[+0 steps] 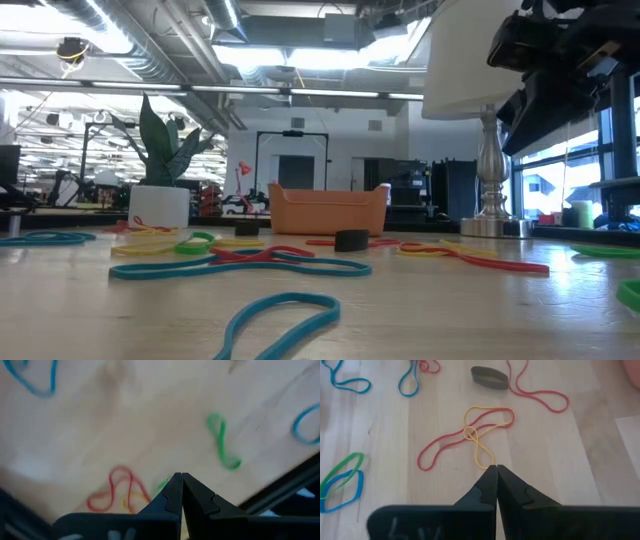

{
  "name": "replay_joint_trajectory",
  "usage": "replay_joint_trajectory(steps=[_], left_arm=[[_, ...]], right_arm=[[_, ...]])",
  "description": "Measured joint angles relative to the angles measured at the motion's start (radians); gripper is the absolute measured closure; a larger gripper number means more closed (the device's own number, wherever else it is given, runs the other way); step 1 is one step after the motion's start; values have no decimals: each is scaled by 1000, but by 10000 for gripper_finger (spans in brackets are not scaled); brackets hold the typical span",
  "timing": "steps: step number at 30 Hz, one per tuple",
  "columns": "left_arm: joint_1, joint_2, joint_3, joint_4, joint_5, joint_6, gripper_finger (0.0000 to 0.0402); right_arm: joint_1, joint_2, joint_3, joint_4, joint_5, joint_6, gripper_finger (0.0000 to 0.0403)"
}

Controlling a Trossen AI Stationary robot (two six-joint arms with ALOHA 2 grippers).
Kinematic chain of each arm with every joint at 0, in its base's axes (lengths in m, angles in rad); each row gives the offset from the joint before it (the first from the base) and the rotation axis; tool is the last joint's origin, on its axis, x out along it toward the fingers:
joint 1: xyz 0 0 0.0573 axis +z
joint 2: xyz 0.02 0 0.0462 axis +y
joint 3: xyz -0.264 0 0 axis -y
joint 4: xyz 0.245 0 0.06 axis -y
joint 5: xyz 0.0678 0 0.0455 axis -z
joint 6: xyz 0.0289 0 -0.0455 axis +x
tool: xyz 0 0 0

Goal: Pick and place rubber bands into bin
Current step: Put the red rubber band into the orange bin

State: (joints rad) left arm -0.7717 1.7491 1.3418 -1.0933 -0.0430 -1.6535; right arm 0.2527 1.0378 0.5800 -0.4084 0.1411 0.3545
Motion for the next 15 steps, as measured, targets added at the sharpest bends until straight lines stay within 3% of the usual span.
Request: replay_joint_trajectory(steps=[10,15], left_arm=[[-68,100,-19,-6,137,-148,397],[-74,115,-88,33,149,-230,361]], right_arm=[[0,0,0,0,0,5,394],[0,0,0,0,0,3,394]])
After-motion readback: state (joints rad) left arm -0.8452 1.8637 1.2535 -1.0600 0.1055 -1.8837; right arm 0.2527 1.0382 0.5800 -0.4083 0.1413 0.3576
